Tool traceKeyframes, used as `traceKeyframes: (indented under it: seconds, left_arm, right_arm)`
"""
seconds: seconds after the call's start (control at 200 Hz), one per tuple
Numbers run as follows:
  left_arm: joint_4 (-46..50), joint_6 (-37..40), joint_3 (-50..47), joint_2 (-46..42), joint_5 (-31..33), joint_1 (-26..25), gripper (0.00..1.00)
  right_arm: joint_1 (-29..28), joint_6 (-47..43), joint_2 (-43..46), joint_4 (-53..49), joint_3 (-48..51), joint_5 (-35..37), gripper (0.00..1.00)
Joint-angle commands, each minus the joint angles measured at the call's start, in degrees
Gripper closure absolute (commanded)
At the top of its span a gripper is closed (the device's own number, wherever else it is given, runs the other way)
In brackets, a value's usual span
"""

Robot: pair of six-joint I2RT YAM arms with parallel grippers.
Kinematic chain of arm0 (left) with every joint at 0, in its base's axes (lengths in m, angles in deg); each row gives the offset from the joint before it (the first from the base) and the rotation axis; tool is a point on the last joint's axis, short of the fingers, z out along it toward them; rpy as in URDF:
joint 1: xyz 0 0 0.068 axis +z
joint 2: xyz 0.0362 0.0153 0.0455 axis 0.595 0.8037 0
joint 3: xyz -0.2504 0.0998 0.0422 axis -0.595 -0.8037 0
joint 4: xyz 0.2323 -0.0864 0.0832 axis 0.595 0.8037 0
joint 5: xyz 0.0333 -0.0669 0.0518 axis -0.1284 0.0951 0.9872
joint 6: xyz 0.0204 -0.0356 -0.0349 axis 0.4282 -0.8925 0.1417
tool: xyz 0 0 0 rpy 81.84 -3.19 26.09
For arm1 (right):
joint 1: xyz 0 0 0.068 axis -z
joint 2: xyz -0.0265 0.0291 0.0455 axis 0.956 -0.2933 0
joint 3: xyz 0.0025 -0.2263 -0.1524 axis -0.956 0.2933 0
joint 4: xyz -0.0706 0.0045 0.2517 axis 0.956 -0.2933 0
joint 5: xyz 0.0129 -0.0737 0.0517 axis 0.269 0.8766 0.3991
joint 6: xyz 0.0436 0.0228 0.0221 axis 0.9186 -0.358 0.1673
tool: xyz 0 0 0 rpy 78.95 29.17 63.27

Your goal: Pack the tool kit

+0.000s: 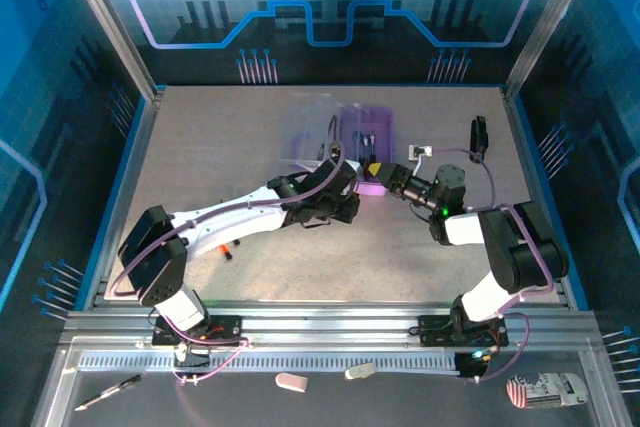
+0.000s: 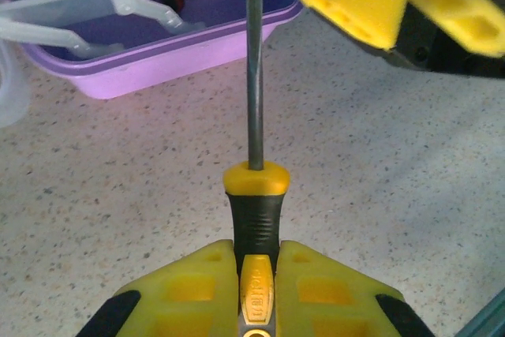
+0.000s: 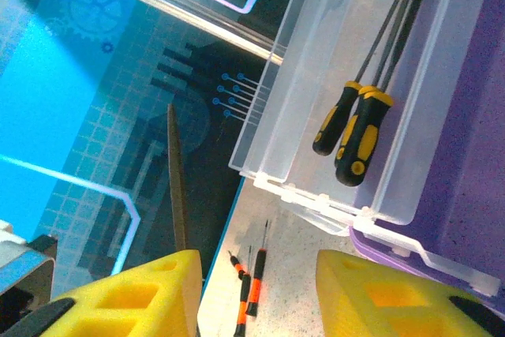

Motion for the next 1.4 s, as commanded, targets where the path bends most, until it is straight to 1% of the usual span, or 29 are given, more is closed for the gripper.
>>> traceKeyframes:
  seconds: [0.0, 0.21, 0.425, 0.555, 0.755, 0.77, 0.82, 0.88, 0.905, 0.955, 1.025, 1.101, 1.151, 1.216, 1.276, 1.336, 1.371, 1.396]
  left_arm:
    - [-0.35, 1.57, 2.62, 1.58, -2.55, -0.28, 0.90]
    - [-0.54, 1.30, 3.01, 2.40, -3.60, -0.45, 0.90]
    - [-0.83, 1.32, 2.45, 1.88, -3.31, -0.98, 0.90]
    - [-0.83, 1.58, 2.49, 2.04, -3.36, -0.98, 0.90]
    - [-1.04, 1.85, 3.04, 2.75, -3.56, -0.98, 0.89]
    - [-1.11, 1.82, 3.14, 2.75, -3.56, -0.98, 0.88]
    - [-1.19, 1.87, 3.27, 2.83, -3.18, -1.03, 0.80]
    - [-1.03, 1.90, 3.45, 2.84, -2.88, -1.03, 0.77]
    - [-0.93, 1.96, 3.59, 2.84, -2.78, -0.98, 0.74]
    - [-0.83, 1.95, 3.83, 2.83, -2.45, -0.98, 0.64]
    - [-0.91, 2.56, 3.83, 2.46, -2.50, -1.04, 0.57]
    - [-2.32, 4.18, 2.52, 0.43, -0.24, -1.74, 0.42]
    - [-2.98, 5.22, 1.52, -1.39, 1.08, -1.78, 0.35]
    - [-2.92, 5.65, -0.13, -4.08, 5.58, -1.70, 0.25]
    - [-3.03, 5.05, -2.58, -6.97, 11.96, -1.53, 0.15]
    - [-2.31, 2.19, -5.12, -9.97, 19.30, -0.89, 0.05]
    - [-1.25, -0.32, -6.75, -11.64, 23.23, -0.15, 0.01]
    - [-0.35, -2.28, -7.87, -12.75, 25.25, 0.55, 0.01]
  right_arm:
    - [0.84, 1.17, -0.50, 4.24, -0.89, -2.12, 0.58]
    - [-0.18, -0.26, -1.05, 1.73, -1.99, -2.32, 0.59]
    - [-0.77, 0.41, -2.86, 1.72, -3.08, -3.20, 0.73]
    - [-0.84, 0.34, -2.87, 1.09, -3.35, -3.37, 0.76]
    - [-0.87, -0.98, -1.70, -1.24, -3.43, -3.01, 0.86]
    - [-0.87, -1.05, -1.51, -1.54, -3.44, -2.98, 0.87]
    - [-0.88, -1.61, -1.06, -3.04, -3.66, -2.59, 0.89]
    - [-0.88, -2.66, -0.22, -5.40, -3.79, -1.90, 0.90]
    - [-0.92, -3.09, 0.06, -6.30, -3.72, -1.61, 0.91]
    - [-0.96, -4.21, 1.08, -8.11, -3.79, -0.82, 0.92]
    - [-1.01, -5.75, 2.41, -10.86, -3.99, 0.16, 0.93]
    - [-1.10, -8.11, 3.73, -14.43, -4.77, 1.25, 0.94]
    - [-1.09, -10.05, 4.48, -17.95, -5.68, 2.23, 0.94]
    - [-1.08, -12.52, 5.41, -22.38, -7.41, 3.55, 0.94]
    - [-1.08, -14.40, 6.06, -27.16, -10.11, 4.35, 0.94]
    - [-1.08, -16.03, 6.44, -31.89, -13.26, 5.22, 0.94]
    - [-1.09, -16.95, 6.45, -34.16, -15.23, 5.76, 0.94]
    - [-1.14, -17.80, 6.37, -35.68, -16.73, 6.28, 0.95]
